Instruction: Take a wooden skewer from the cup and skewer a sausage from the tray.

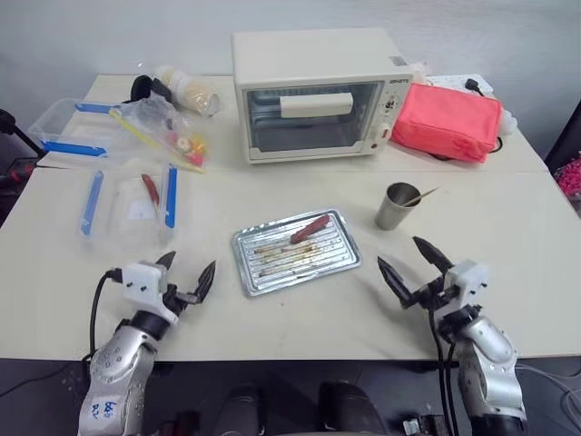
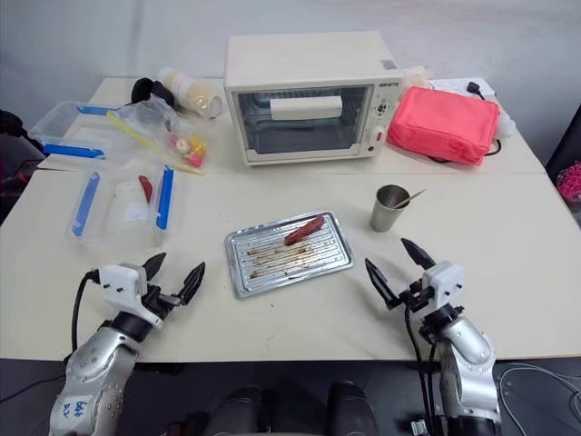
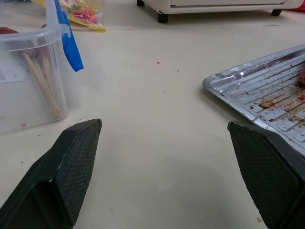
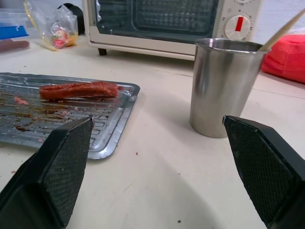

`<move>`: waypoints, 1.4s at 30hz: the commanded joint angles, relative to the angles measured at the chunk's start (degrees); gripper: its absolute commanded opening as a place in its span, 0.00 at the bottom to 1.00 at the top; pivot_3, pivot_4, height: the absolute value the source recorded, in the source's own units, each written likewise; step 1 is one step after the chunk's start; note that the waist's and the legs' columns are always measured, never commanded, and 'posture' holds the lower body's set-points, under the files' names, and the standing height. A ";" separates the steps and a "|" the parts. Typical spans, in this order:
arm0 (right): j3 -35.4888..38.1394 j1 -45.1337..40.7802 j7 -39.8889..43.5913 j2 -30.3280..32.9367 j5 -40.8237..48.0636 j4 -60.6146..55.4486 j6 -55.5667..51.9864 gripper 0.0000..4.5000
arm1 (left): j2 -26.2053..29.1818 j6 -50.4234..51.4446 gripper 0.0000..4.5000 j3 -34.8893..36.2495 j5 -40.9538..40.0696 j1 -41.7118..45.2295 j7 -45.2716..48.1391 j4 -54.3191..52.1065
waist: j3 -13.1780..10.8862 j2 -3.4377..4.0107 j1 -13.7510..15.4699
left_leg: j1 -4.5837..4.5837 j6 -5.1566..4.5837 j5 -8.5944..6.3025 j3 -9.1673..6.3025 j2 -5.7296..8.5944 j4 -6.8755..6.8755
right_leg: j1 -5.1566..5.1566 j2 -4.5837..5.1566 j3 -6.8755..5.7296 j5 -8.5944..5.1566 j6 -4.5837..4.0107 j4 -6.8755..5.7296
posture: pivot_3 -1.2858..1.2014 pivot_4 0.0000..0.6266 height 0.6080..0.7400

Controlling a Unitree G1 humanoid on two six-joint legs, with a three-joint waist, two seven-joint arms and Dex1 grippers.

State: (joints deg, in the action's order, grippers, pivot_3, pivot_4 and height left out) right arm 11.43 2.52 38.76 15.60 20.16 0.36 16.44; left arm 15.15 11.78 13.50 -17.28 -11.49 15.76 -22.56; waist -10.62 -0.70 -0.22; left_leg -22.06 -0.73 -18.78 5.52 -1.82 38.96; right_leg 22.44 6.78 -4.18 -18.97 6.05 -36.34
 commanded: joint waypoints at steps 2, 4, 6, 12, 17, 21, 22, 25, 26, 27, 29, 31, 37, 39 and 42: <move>0.20 0.43 -1.57 -0.06 -0.05 -2.31 1.49 1.00 | 0.85 1.79 1.00 1.44 -0.90 0.14 -0.61 -2.66 | 0.01 0.01 -0.02 | 0.01 0.01 0.00 -0.01 -0.01 0.00 | 0.00 -0.01 0.01 0.00 -0.01 -0.02 | 0.52 0.24 1.00; -0.10 0.57 -1.05 0.21 0.87 -2.52 0.79 1.00 | 0.49 2.34 1.00 2.10 -4.53 1.17 1.02 -2.53 | 0.01 0.01 -0.01 | 0.01 0.02 -0.01 -0.01 -0.03 -0.02 | 0.01 -0.02 0.01 -0.01 -0.02 -0.04 | 0.52 0.24 1.00; -0.29 0.63 -0.52 0.51 1.49 -2.72 0.31 1.00 | 0.69 2.37 1.00 2.60 -6.80 1.81 2.63 -2.48 | 0.01 0.01 0.03 | 0.00 0.02 -0.01 -0.02 -0.04 -0.02 | 0.01 -0.01 -0.01 -0.01 -0.02 -0.10 | 0.52 0.24 1.00; 1.91 1.95 1.23 4.10 4.27 -6.37 -2.00 1.00 | 6.33 1.36 1.00 2.75 -11.10 2.12 12.94 -2.37 | 0.01 0.01 -0.03 | 0.00 0.02 -0.01 -0.01 -0.04 -0.03 | 0.02 -0.05 -0.01 -0.02 -0.03 -0.13 | 0.52 0.24 1.00; 8.79 6.87 4.97 12.46 9.18 -11.71 -4.77 1.00 | 15.61 -2.74 1.00 4.34 -13.77 4.59 26.75 0.56 | 0.02 0.03 0.20 | -0.02 0.01 -0.01 -0.03 0.01 -0.03 | 0.00 -0.04 -0.02 -0.03 -0.05 -0.06 | 0.52 0.24 1.00; 15.94 11.07 11.74 18.88 14.02 -8.44 -6.48 1.00 | 21.88 0.56 1.00 5.16 -18.42 7.45 35.32 2.70 | 0.03 0.03 0.12 | 0.02 0.00 -0.01 -0.04 -0.04 -0.03 | -0.07 -0.06 -0.04 -0.03 -0.05 0.11 | 0.52 0.24 1.00; 17.51 11.91 14.10 20.71 14.64 -6.20 -6.77 1.00 | 23.51 1.67 1.00 5.04 -19.80 7.91 37.80 3.03 | 0.03 0.03 0.11 | 0.02 0.00 -0.01 -0.03 -0.04 -0.05 | -0.06 -0.07 -0.04 -0.03 -0.05 0.12 | 0.52 0.24 1.00; 19.83 10.88 17.79 24.52 15.03 -0.49 -7.28 1.00 | 25.51 3.14 1.00 4.55 -22.53 11.05 41.89 5.39 | 0.03 0.03 0.09 | 0.06 -0.03 -0.02 0.00 -0.02 -0.05 | -0.11 -0.09 -0.03 -0.03 -0.05 0.17 | 0.52 0.24 1.00; 20.00 9.63 19.14 25.87 15.22 0.98 -7.70 1.00 | 25.49 3.02 1.00 4.08 -22.18 12.47 42.19 6.40 | 0.03 0.03 0.03 | 0.10 -0.04 -0.01 0.01 -0.02 -0.05 | -0.14 -0.11 -0.04 -0.03 -0.05 0.16 | 0.52 0.24 1.00; 19.98 8.43 20.61 27.27 15.86 1.76 -9.03 1.00 | 25.39 3.25 1.00 3.65 -22.15 13.41 42.60 7.00 | 0.03 0.04 -0.10 | 0.13 -0.04 -0.01 0.01 -0.03 -0.05 | -0.14 -0.11 -0.05 -0.03 -0.05 0.14 | 0.52 0.24 1.00; 19.23 4.99 23.43 30.36 16.26 3.54 -11.19 1.00 | 24.57 2.68 1.00 2.60 -21.24 14.82 42.92 7.63 | 0.03 0.05 -0.26 | 0.27 -0.04 -0.01 0.12 -0.05 -0.09 | -0.18 -0.12 -0.05 -0.03 -0.05 0.08 | 0.52 0.24 1.00; 17.42 0.29 27.58 34.93 18.06 5.48 -17.39 1.00 | 23.40 2.46 1.00 1.34 -20.90 15.60 42.86 7.51 | 0.02 0.06 -0.27 | 0.48 -0.04 -0.01 0.34 -0.04 -0.20 | -0.23 -0.12 -0.07 -0.03 -0.05 0.07 | 0.52 0.24 1.00; 3.13 -28.27 43.18 47.17 14.45 21.74 -34.05 1.00 | 20.51 1.33 1.00 -2.09 -18.91 17.85 41.95 7.40 | -0.06 0.19 -0.54 | 0.83 -0.08 -0.05 0.42 -0.13 -0.33 | -0.53 -0.12 -0.04 -0.02 -0.04 0.27 | 0.52 0.24 1.00; -3.27 -38.97 48.55 47.64 9.58 29.55 -35.91 1.00 | 20.07 1.20 1.00 -2.55 -18.56 18.51 41.69 7.49 | -0.09 0.23 -0.60 | 0.81 -0.05 -0.06 0.38 -0.15 -0.32 | -0.55 -0.11 -0.01 -0.02 -0.04 0.32 | 0.52 0.24 1.00; -10.99 -53.17 53.10 44.94 1.45 42.55 -34.04 1.00 | 19.62 0.99 1.00 -3.12 -18.05 18.76 41.36 7.17 | -0.09 0.24 -0.47 | 0.74 0.01 -0.08 0.33 -0.17 -0.46 | -0.52 -0.13 0.05 -0.04 -0.07 0.44 | 0.52 0.24 1.00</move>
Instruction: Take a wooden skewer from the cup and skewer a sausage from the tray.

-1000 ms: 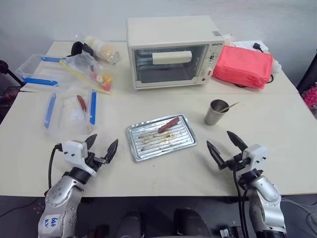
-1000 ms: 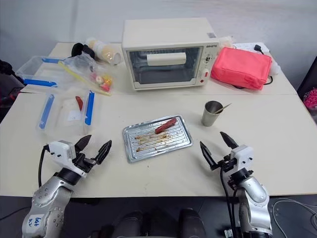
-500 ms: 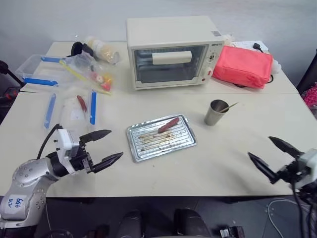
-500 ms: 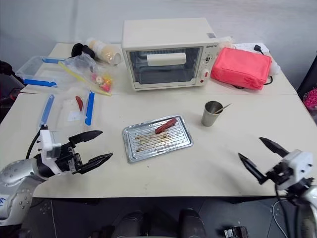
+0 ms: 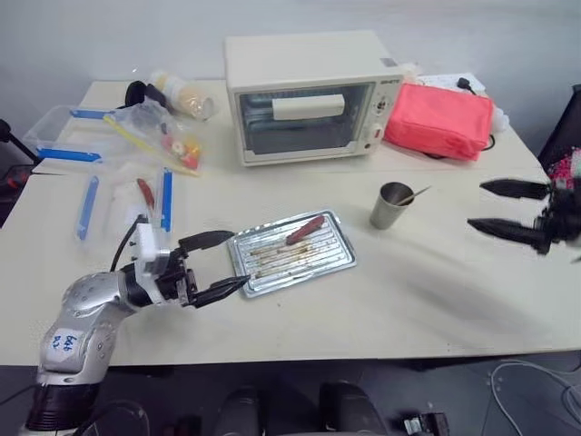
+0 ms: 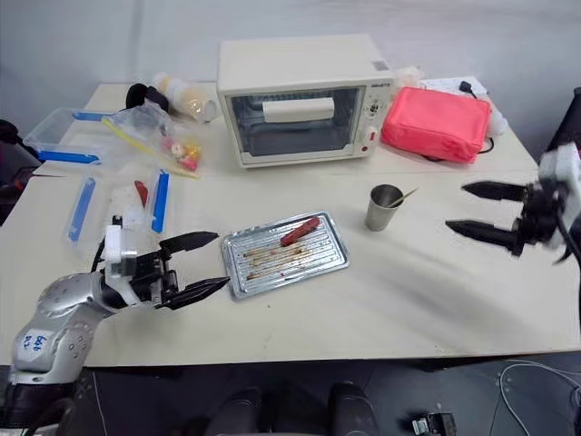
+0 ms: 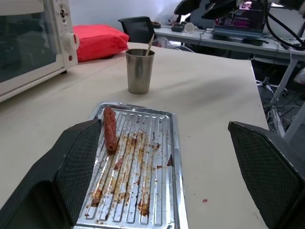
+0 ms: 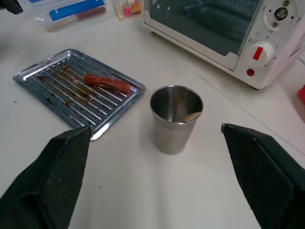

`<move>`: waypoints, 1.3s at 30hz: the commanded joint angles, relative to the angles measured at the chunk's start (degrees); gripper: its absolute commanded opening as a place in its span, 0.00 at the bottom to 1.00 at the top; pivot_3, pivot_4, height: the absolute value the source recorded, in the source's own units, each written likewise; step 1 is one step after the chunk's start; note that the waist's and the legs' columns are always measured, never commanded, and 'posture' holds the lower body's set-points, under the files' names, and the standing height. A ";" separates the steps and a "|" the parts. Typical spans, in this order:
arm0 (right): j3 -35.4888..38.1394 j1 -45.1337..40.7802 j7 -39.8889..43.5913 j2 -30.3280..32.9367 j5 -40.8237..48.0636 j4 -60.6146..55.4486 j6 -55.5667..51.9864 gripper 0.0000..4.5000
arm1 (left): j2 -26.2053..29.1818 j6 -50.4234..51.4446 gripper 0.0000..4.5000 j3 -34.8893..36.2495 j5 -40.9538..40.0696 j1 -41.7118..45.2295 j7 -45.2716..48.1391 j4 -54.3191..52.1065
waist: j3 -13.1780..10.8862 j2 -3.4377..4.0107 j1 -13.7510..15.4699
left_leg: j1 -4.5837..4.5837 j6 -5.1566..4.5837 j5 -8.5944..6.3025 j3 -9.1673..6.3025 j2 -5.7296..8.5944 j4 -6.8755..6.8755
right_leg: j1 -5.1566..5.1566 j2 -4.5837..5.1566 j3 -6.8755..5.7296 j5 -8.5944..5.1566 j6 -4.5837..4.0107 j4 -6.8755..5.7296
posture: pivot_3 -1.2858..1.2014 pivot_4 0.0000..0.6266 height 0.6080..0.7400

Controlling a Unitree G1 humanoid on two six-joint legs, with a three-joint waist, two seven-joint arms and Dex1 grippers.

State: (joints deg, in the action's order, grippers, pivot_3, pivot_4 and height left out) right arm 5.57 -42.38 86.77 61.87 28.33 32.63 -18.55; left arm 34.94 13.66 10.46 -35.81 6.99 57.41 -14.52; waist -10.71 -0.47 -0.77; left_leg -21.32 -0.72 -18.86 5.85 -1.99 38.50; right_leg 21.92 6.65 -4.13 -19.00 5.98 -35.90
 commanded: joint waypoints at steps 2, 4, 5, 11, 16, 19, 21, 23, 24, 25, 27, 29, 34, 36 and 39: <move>-9.47 -15.89 5.69 -4.21 -10.54 18.19 3.82 1.00 | -0.39 -0.82 1.00 -0.25 0.56 -0.36 -0.79 -2.10 | 0.00 0.00 -0.21 | -0.08 0.01 0.00 0.07 0.03 -0.03 | 0.06 -0.01 -0.06 0.00 0.00 -0.05 | 0.52 0.24 1.00; -12.38 -20.78 5.73 -6.75 -12.41 23.33 5.80 1.00 | -0.51 -0.60 1.00 -0.10 0.50 -1.28 -1.43 -3.43 | 0.00 0.00 -0.44 | -0.15 0.00 0.01 0.18 0.08 -0.05 | 0.19 0.01 -0.15 0.01 0.02 -0.07 | 0.52 0.24 1.00; -13.12 -22.43 5.73 -7.77 -13.11 25.20 6.53 1.00 | -0.56 -0.53 1.00 0.01 0.56 -1.70 -1.81 -3.93 | 0.00 0.00 -0.65 | -0.19 0.00 0.01 0.19 0.08 -0.04 | 0.24 0.01 -0.20 0.02 0.04 -0.10 | 0.52 0.24 1.00; -15.07 -27.88 5.73 -12.13 -16.20 33.24 10.48 1.00 | -0.79 -0.62 1.00 0.27 0.74 -4.48 -3.89 -6.82 | -0.01 0.01 -0.85 | -0.75 -0.01 0.02 0.14 0.03 0.39 | 0.67 0.00 -0.29 0.03 0.06 -0.41 | 0.52 0.24 1.00; -15.41 -28.92 5.73 -13.46 -15.98 34.56 10.80 0.92 | -0.69 -0.61 1.00 0.45 0.65 -5.71 -5.03 -8.12 | -0.01 0.01 -0.79 | -0.76 -0.02 0.02 0.07 0.05 0.60 | 0.67 0.03 -0.29 0.03 0.06 -0.64 | 0.52 0.24 1.00; -15.13 -29.39 5.73 -13.94 -16.25 35.16 11.12 0.72 | -0.61 -0.68 1.00 0.32 0.68 -5.94 -5.34 -8.28 | -0.01 0.02 -0.84 | -0.78 -0.01 0.02 0.04 0.05 0.60 | 0.67 0.03 -0.28 0.03 0.06 -0.63 | 0.52 0.24 1.00; -15.16 -29.51 5.73 -14.16 -16.38 35.35 11.16 0.57 | -0.56 -0.68 1.00 0.28 0.67 -6.02 -5.51 -8.44 | -0.01 0.02 -0.87 | -0.78 -0.01 0.02 0.05 0.04 0.59 | 0.67 0.03 -0.29 0.03 0.06 -0.62 | 0.52 0.24 1.00; -14.93 -29.60 5.73 -14.43 -16.56 35.59 11.40 0.43 | -0.53 -0.69 1.00 0.25 0.67 -6.08 -5.66 -8.62 | -0.02 0.03 -0.87 | -0.78 -0.01 0.02 0.05 0.03 0.58 | 0.68 0.02 -0.30 0.03 0.06 -0.62 | 0.52 0.24 1.00; -14.77 -29.65 5.73 -14.56 -16.71 35.74 11.58 0.34 | -0.51 -0.69 1.00 0.24 0.69 -6.08 -5.70 -8.66 | -0.02 0.03 -0.87 | -0.78 -0.01 0.02 0.05 0.02 0.58 | 0.68 0.02 -0.30 0.03 0.06 -0.62 | 0.52 0.24 1.00; -14.44 -29.66 5.73 -14.77 -16.77 35.86 11.91 0.34 | -0.52 -0.64 1.00 0.17 0.72 -5.98 -5.80 -8.72 | -0.02 0.03 -0.88 | -0.78 -0.01 0.02 0.05 0.02 0.58 | 0.68 0.02 -0.30 0.03 0.06 -0.62 | 0.52 0.24 1.00; -14.11 -29.65 5.73 -15.04 -16.69 35.88 12.15 0.22 | -0.51 -0.53 1.00 0.12 0.80 -5.88 -5.91 -8.84 | -0.02 0.03 -0.85 | -0.78 -0.01 0.02 0.05 0.03 0.58 | 0.68 0.02 -0.30 0.03 0.06 -0.62 | 0.52 0.24 1.00; -14.03 -29.69 5.73 -15.03 -16.45 35.58 12.26 0.07 | -0.52 -0.50 1.00 0.08 0.87 -5.74 -5.99 -8.76 | -0.02 0.03 -0.84 | -0.78 -0.01 0.02 0.05 0.03 0.58 | 0.68 0.02 -0.30 0.03 0.06 -0.62 | 0.52 0.24 1.00; -14.86 -31.55 5.73 -14.07 -15.53 34.27 11.22 0.00 | -0.58 -0.85 1.00 -0.03 1.08 -5.18 -5.92 -7.97 | -0.02 0.03 -0.87 | -0.79 -0.01 0.02 0.05 0.03 0.58 | 0.68 0.02 -0.30 0.03 0.06 -0.62 | 0.52 0.24 1.00; -15.68 -32.67 5.73 -13.40 -15.04 33.40 10.89 0.00 | -0.82 -1.16 1.00 -0.26 1.26 -4.74 -5.76 -7.48 | -0.03 0.05 -0.87 | -0.79 -0.01 0.02 0.05 0.03 0.58 | 0.68 0.02 -0.30 0.03 0.06 -0.62 | 0.52 0.24 1.00; -17.19 -34.01 5.73 -12.47 -14.07 32.15 10.39 0.00 | -1.34 -1.47 1.00 -0.64 1.55 -3.91 -5.75 -6.77 | -0.05 0.08 -0.82 | -0.79 -0.01 0.02 0.05 0.03 0.58 | 0.69 0.02 -0.30 0.03 0.06 -0.62 | 0.52 0.24 1.00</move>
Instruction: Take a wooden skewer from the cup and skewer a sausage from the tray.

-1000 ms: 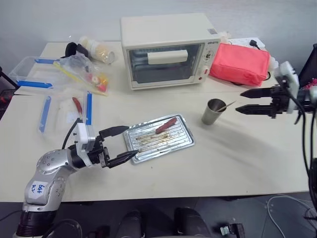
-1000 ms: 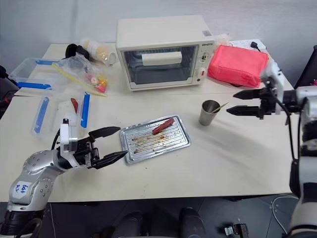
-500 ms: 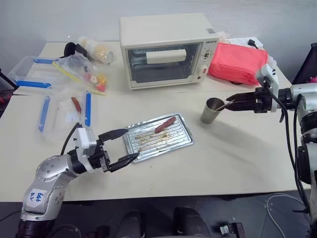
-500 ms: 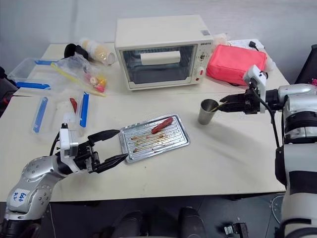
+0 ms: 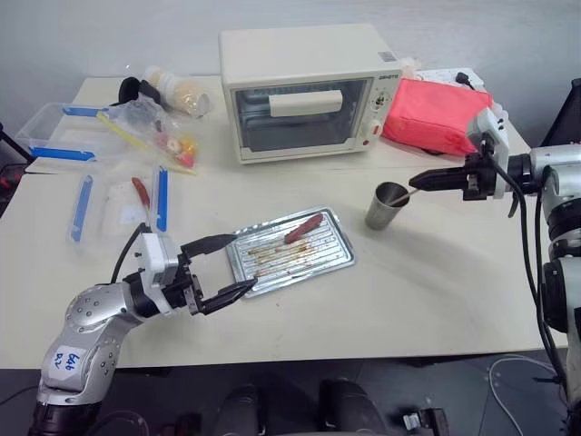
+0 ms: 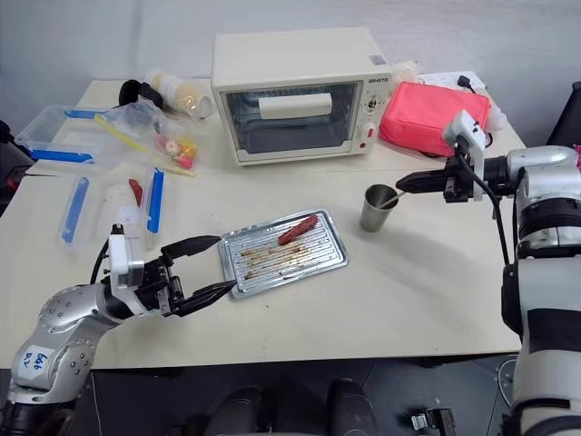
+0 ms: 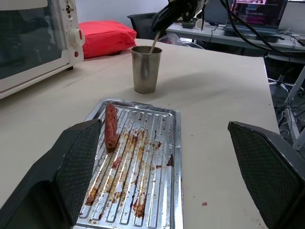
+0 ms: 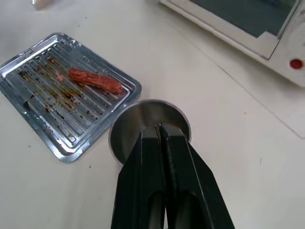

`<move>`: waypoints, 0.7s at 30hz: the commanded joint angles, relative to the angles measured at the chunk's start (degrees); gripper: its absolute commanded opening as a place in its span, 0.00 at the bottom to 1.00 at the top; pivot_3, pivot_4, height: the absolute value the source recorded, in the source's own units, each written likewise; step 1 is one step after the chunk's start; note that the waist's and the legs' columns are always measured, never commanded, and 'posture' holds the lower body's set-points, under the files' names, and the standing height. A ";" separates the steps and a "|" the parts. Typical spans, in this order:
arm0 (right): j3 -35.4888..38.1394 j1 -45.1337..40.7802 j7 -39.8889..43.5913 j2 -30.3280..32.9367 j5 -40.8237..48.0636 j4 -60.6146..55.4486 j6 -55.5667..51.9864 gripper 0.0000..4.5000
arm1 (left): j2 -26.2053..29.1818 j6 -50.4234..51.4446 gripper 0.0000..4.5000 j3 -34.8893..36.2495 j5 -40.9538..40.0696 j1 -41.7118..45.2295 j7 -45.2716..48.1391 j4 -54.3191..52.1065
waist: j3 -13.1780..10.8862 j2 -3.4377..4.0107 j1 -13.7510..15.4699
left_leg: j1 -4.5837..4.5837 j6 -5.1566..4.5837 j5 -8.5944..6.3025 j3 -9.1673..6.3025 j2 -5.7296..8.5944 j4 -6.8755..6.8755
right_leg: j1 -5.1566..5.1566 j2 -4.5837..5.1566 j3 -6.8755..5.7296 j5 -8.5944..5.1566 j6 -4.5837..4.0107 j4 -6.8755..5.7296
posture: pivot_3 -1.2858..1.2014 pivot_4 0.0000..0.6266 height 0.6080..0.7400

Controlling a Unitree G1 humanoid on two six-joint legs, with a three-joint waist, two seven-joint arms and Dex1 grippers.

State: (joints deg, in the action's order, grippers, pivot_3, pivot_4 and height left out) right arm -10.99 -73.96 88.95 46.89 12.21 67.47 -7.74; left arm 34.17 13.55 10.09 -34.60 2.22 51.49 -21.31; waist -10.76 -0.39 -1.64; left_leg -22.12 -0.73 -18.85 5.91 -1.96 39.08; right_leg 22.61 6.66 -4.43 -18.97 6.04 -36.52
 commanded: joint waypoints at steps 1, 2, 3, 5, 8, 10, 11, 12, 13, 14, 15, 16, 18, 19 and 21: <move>-1.12 -2.77 3.55 2.82 2.65 -3.17 -0.96 0.00 | -0.75 -1.44 1.00 -0.37 0.43 1.07 0.15 0.19 | 0.00 0.00 0.06 | -0.01 0.00 0.00 -0.01 0.00 0.00 | 0.00 0.00 -0.01 0.00 0.00 0.01 | 0.52 0.24 1.00; -1.77 -3.18 3.55 3.29 3.80 -4.23 -1.65 0.00 | -0.92 -1.57 1.00 -0.50 0.58 1.30 0.20 0.45 | 0.00 0.00 0.06 | -0.02 0.00 0.00 -0.01 0.01 0.00 | 0.00 0.01 -0.01 0.00 0.00 0.01 | 0.52 0.24 1.00; -2.52 -3.69 3.55 3.94 5.15 -5.47 -2.81 0.00 | -1.13 -1.72 1.00 -0.66 0.72 1.52 0.24 0.71 | 0.00 0.00 0.07 | -0.02 0.00 0.00 -0.02 0.01 0.00 | 0.00 0.01 -0.01 0.00 0.00 0.01 | 0.52 0.24 1.00; -4.00 -4.79 3.55 5.64 8.90 -8.55 -5.93 0.00 | -1.51 -1.99 1.00 -0.91 0.90 1.86 0.30 1.15 | -0.01 0.01 0.05 | -0.03 0.00 0.00 -0.02 0.01 0.00 | 0.00 0.02 -0.01 0.00 0.00 0.01 | 0.52 0.24 1.00; -5.98 -5.88 3.55 8.06 14.76 -13.15 -11.43 0.00 | -2.01 -2.28 1.00 -0.81 0.91 2.17 0.39 1.69 | -0.04 0.07 0.05 | -0.05 0.00 0.00 -0.02 0.01 -0.01 | 0.05 0.02 0.00 0.00 0.00 0.01 | 0.52 0.24 1.00; -6.62 -6.49 3.55 9.71 20.08 -17.30 -17.08 0.00 | -2.50 -2.41 1.00 -0.60 0.60 2.34 0.21 2.05 | -0.05 0.08 0.07 | -0.05 0.01 -0.01 -0.02 -0.02 -0.01 | 0.06 0.02 -0.01 0.00 0.00 0.01 | 0.52 0.24 1.00; -5.86 -6.53 3.55 10.10 23.36 -19.58 -20.92 0.00 | -2.71 -0.50 1.00 -0.41 -1.77 2.38 0.47 1.76 | -0.05 0.08 0.08 | -0.05 0.01 -0.01 -0.02 -0.02 -0.02 | 0.06 0.02 -0.01 0.00 0.00 0.01 | 0.52 0.24 1.00; -5.38 -6.44 3.55 10.41 25.67 -21.18 -23.53 0.00 | -2.84 0.96 1.00 -0.28 -3.50 2.40 0.69 1.52 | -0.05 0.08 0.09 | -0.06 0.00 -0.01 -0.03 -0.02 -0.02 | 0.06 0.03 -0.01 0.00 0.00 0.01 | 0.52 0.24 1.00; -4.44 -5.62 3.55 10.42 28.77 -23.54 -26.96 0.00 | -3.00 1.88 1.00 -0.65 -4.12 2.62 0.57 1.14 | -0.05 0.08 0.07 | -0.06 0.00 -0.01 -0.04 -0.02 -0.02 | 0.06 0.04 0.00 0.00 0.00 0.02 | 0.52 0.24 1.00; -3.83 -4.97 3.55 10.48 30.93 -25.27 -29.35 0.00 | -3.09 2.41 1.00 -0.93 -4.36 2.79 0.42 0.87 | -0.05 0.09 0.05 | -0.06 0.01 -0.02 -0.04 -0.04 -0.02 | 0.06 0.05 0.01 0.00 0.00 0.02 | 0.52 0.24 1.00; -2.96 -4.10 3.55 10.24 32.84 -26.85 -31.79 0.00 | -3.52 2.18 1.00 -1.32 -3.96 3.12 0.17 0.92 | -0.05 0.09 0.08 | -0.06 0.01 -0.02 -0.05 -0.04 -0.02 | 0.06 0.04 0.02 0.00 0.00 0.01 | 0.52 0.24 1.00; -1.57 -2.05 3.55 9.43 35.42 -29.66 -34.96 0.00 | -4.74 1.47 1.00 -2.05 -3.18 4.10 -0.56 1.46 | -0.05 0.09 0.12 | -0.06 0.01 -0.02 -0.08 -0.06 -0.02 | 0.06 0.04 0.02 0.00 -0.01 0.01 | 0.52 0.24 1.00; 2.09 2.31 3.55 6.59 39.27 -34.87 -40.20 0.00 | -8.02 -0.54 1.00 -3.18 -1.36 6.44 -2.71 2.94 | -0.05 0.08 0.29 | -0.08 0.01 -0.03 -0.13 -0.05 -0.02 | 0.01 0.04 0.02 0.00 -0.01 0.03 | 0.52 0.24 1.00; 3.95 4.50 3.11 4.95 41.04 -37.45 -42.40 0.00 | -9.72 -1.24 1.00 -3.54 -0.75 7.68 -3.89 3.70 | -0.04 0.06 0.36 | -0.08 0.00 -0.03 -0.21 -0.04 0.03 | -0.07 0.05 0.00 0.00 0.00 0.07 | 0.52 0.24 1.00; 7.43 8.38 0.26 1.58 43.80 -42.25 -45.45 0.00 | -12.37 -2.04 1.00 -4.45 -0.12 9.72 -5.14 4.84 | -0.04 0.05 0.79 | -0.07 -0.01 -0.02 -0.25 0.02 0.06 | -0.12 0.04 -0.04 0.02 0.03 0.03 | 0.52 0.24 1.00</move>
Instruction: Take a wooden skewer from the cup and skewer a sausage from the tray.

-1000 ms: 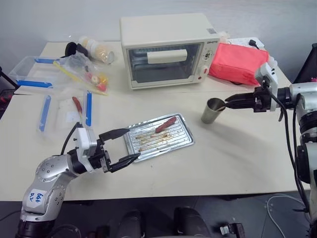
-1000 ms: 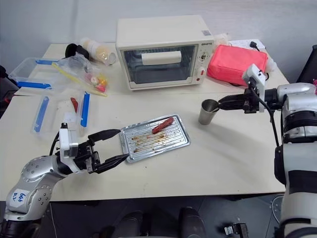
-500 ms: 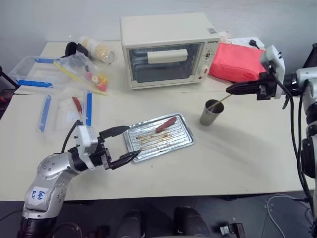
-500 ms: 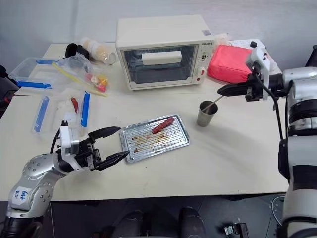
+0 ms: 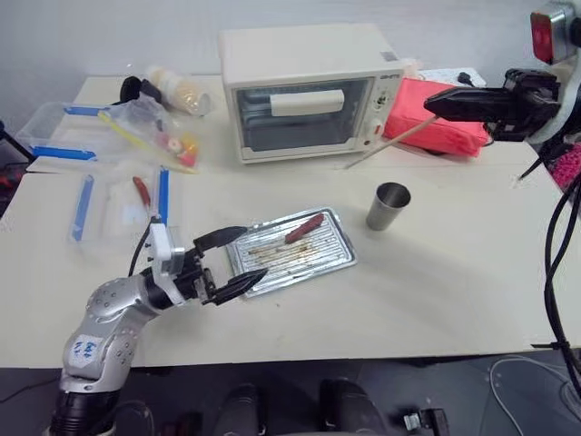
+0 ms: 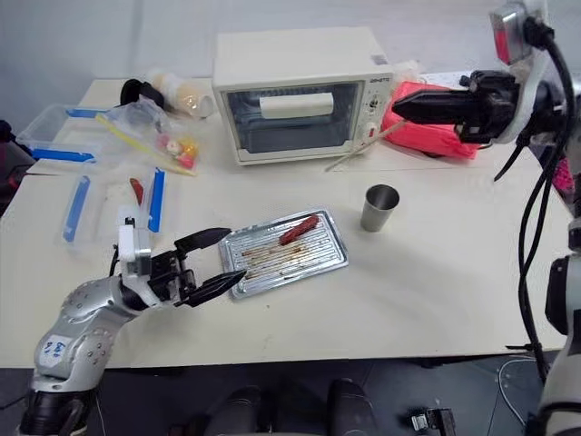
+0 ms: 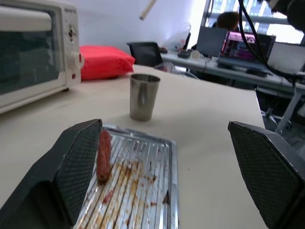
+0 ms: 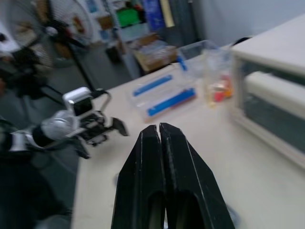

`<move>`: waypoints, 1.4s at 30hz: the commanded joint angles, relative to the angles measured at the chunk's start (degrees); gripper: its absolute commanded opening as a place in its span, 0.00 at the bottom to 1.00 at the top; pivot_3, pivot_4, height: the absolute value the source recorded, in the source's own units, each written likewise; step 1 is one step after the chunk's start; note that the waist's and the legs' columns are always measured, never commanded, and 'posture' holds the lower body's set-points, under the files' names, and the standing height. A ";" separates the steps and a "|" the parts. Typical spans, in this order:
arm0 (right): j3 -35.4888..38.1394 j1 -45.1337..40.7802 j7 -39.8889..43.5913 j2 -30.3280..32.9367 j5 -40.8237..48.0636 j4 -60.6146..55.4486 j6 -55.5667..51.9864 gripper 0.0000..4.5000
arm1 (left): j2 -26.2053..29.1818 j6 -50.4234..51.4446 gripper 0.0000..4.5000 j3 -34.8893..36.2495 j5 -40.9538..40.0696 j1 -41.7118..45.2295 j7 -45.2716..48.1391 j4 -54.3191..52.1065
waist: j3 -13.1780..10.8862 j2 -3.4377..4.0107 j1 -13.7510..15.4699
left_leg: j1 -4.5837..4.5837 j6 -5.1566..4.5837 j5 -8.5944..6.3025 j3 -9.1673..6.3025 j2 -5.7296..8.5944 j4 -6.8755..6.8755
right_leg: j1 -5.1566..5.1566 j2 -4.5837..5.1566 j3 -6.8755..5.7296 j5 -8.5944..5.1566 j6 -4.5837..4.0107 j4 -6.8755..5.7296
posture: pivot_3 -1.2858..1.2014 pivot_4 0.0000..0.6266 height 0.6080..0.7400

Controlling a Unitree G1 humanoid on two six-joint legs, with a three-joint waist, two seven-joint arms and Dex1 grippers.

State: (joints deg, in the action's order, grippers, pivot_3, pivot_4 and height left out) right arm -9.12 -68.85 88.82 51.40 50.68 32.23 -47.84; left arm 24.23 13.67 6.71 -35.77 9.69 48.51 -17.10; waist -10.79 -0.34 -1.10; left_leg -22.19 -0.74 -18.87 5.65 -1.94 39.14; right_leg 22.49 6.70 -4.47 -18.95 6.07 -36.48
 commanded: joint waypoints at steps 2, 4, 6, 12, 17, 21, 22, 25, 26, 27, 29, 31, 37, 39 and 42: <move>8.38 7.06 -3.09 -6.39 7.40 -11.84 -7.54 0.00 | -4.30 -2.70 1.00 -2.71 1.56 3.96 -2.06 1.03 | 0.00 0.00 0.89 | -0.04 -0.01 0.01 -0.01 0.02 0.04 | 0.06 -0.02 -0.05 0.00 0.01 -0.04 | 0.52 0.24 1.00; 10.16 10.50 -5.55 -9.26 8.30 -15.82 -8.62 0.00 | -5.40 -2.30 1.00 -4.30 1.22 5.39 -1.73 0.24 | 0.00 0.00 1.05 | -0.12 -0.01 0.01 0.00 0.03 0.03 | 0.12 -0.04 -0.15 0.00 0.01 -0.04 | 0.52 0.24 1.00; 11.76 12.63 -7.71 -11.53 8.74 -18.29 -9.23 0.00 | -5.87 -1.68 1.00 -5.39 0.50 6.26 -1.36 -0.84 | 0.00 0.00 1.15 | -0.15 -0.02 0.02 0.01 0.06 0.04 | 0.14 -0.11 -0.18 0.00 0.01 -0.04 | 0.52 0.24 1.00; 13.68 15.30 -11.67 -15.56 7.66 -21.89 -8.91 0.00 | -6.07 0.54 1.00 -7.15 -1.49 6.16 -1.24 -4.23 | 0.00 0.00 1.04 | -0.14 -0.11 0.07 -0.02 0.15 0.06 | 0.11 -0.11 -0.15 0.03 0.05 -0.06 | 0.52 0.24 1.00; 13.68 17.26 -12.36 -16.60 6.63 -24.23 -8.86 0.00 | -6.92 0.97 1.00 -7.50 -1.69 6.10 -2.26 -5.24 | 0.00 0.00 1.06 | -0.14 -0.12 0.07 -0.03 0.16 0.06 | 0.10 -0.13 -0.15 0.03 0.05 -0.05 | 0.52 0.24 1.00; 13.92 17.71 -13.00 -17.06 6.17 -24.65 -8.74 0.00 | -7.98 0.79 0.81 -7.40 -1.86 6.34 -2.98 -5.34 | 0.00 0.00 1.02 | -0.14 -0.12 0.08 -0.05 0.16 0.06 | 0.09 -0.13 -0.15 0.03 0.05 -0.05 | 0.52 0.24 1.00; 13.92 17.81 -13.08 -17.12 6.06 -24.73 -8.75 0.00 | -8.10 0.85 0.74 -7.44 -1.87 6.37 -2.97 -5.38 | 0.00 0.00 1.02 | -0.14 -0.12 0.08 -0.06 0.15 0.06 | 0.09 -0.14 -0.15 0.03 0.05 -0.05 | 0.52 0.24 1.00; 13.67 18.26 -13.06 -17.16 5.62 -25.06 -8.53 0.00 | -8.24 0.84 0.54 -7.54 -1.78 6.38 -2.98 -5.45 | 0.00 0.00 1.01 | -0.14 -0.12 0.08 -0.06 0.16 0.06 | 0.08 -0.15 -0.15 0.03 0.05 -0.05 | 0.52 0.24 1.00; 13.67 18.36 -13.10 -17.21 5.55 -25.11 -8.52 0.00 | -8.24 0.83 0.46 -7.54 -1.75 6.37 -2.99 -5.45 | 0.00 0.00 1.02 | -0.14 -0.12 0.08 -0.06 0.16 0.06 | 0.08 -0.15 -0.15 0.03 0.05 -0.04 | 0.52 0.24 1.00; 13.70 18.49 -13.19 -17.33 5.48 -25.16 -8.51 0.00 | -8.27 0.83 0.41 -7.51 -1.80 6.37 -3.03 -5.48 | 0.00 0.00 1.04 | -0.14 -0.13 0.08 -0.06 0.16 0.06 | 0.08 -0.15 -0.15 0.03 0.05 -0.04 | 0.52 0.24 1.00; 13.61 18.85 -13.20 -17.50 5.16 -25.35 -8.33 0.00 | -8.38 0.69 0.29 -7.47 -1.74 6.43 -3.19 -5.56 | 0.00 0.00 1.01 | -0.14 -0.13 0.08 -0.06 0.16 0.06 | 0.08 -0.14 -0.15 0.03 0.05 -0.04 | 0.52 0.24 1.00; 13.58 19.17 -13.21 -17.62 4.89 -25.46 -8.16 0.00 | -8.63 0.72 0.16 -7.32 -1.91 6.54 -3.60 -5.75 | 0.00 0.00 1.02 | -0.14 -0.13 0.08 -0.06 0.16 0.06 | 0.08 -0.15 -0.15 0.03 0.05 -0.04 | 0.52 0.24 1.00; 13.49 20.37 -13.57 -17.88 4.19 -25.26 -7.20 0.00 | -8.45 0.86 0.02 -7.18 -2.06 6.58 -3.97 -6.02 | 0.00 0.00 1.01 | -0.14 -0.13 0.08 -0.07 0.16 0.06 | 0.07 -0.14 -0.14 0.03 0.05 -0.04 | 0.52 0.24 1.00; 13.35 20.89 -13.51 -17.85 3.84 -25.40 -6.96 0.00 | -8.34 0.97 0.02 -7.14 -2.13 6.60 -4.06 -6.07 | 0.00 0.00 1.02 | -0.14 -0.13 0.08 -0.08 0.16 0.06 | 0.07 -0.15 -0.14 0.03 0.05 -0.04 | 0.52 0.24 1.00; 13.41 21.50 -13.60 -17.83 3.66 -25.63 -6.94 0.00 | -8.06 2.16 0.02 -7.00 -2.46 6.57 -4.79 -6.14 | 0.00 0.00 1.03 | -0.14 -0.13 0.08 -0.08 0.16 0.06 | 0.06 -0.15 -0.14 0.03 0.05 -0.03 | 0.52 0.24 1.00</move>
State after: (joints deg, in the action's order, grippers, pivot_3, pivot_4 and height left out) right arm 2.82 -47.43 75.17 33.51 54.28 8.94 -55.36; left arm 15.99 15.36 -0.67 -36.69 15.62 44.23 -20.26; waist -10.79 -0.34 -0.07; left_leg -22.33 -0.87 -18.79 5.57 -1.77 39.20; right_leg 22.55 6.56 -4.61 -18.93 6.13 -36.51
